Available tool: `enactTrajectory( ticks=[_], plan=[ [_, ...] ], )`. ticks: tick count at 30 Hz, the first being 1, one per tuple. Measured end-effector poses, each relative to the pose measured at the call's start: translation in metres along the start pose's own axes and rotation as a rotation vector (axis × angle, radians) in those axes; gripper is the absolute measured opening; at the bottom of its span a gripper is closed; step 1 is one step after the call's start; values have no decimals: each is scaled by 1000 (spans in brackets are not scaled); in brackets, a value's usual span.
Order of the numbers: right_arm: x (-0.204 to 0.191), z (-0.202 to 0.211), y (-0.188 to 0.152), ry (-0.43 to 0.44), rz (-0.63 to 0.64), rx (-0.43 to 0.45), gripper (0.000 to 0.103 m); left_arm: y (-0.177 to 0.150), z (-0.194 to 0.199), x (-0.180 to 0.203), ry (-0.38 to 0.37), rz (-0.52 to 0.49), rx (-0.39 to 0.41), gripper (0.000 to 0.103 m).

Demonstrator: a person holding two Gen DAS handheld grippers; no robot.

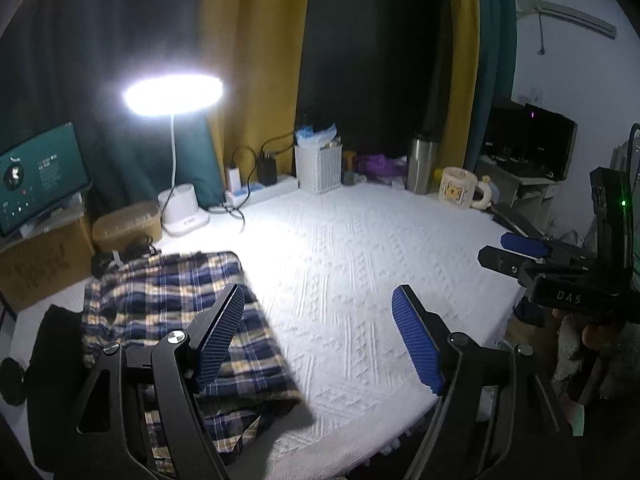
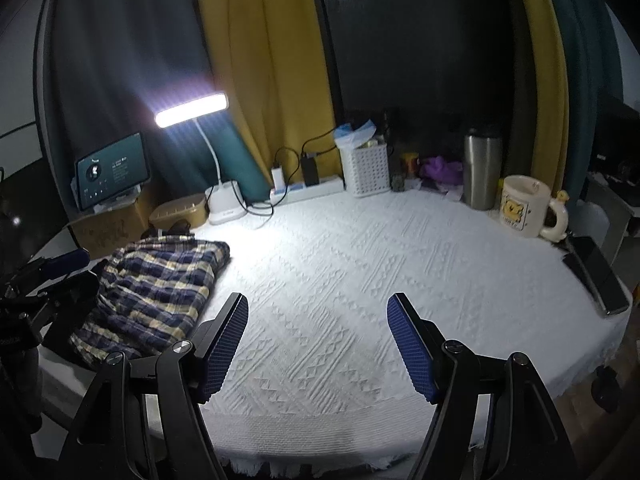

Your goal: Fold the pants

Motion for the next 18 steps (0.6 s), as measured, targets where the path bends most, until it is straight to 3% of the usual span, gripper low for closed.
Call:
enactTrajectory(
  ticks=[13, 18],
  plan=[
    [-12, 45, 21, -9, 39, 102, 77, 20, 36, 9, 7, -16, 121, 78],
    [-13, 58, 25, -25, 49, 132, 79, 26, 52, 8, 63, -40, 176, 79]
  ],
)
Point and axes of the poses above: each gripper's, at about its wrist camera, not at the fingertips, and z roughly against the way its jaws point, x to its right, y to its top, the point moved 1 cm from there along -z, roughly the way its jaws point, and after that the axes turned 2 degrees about -y, right-handed, at the moved point
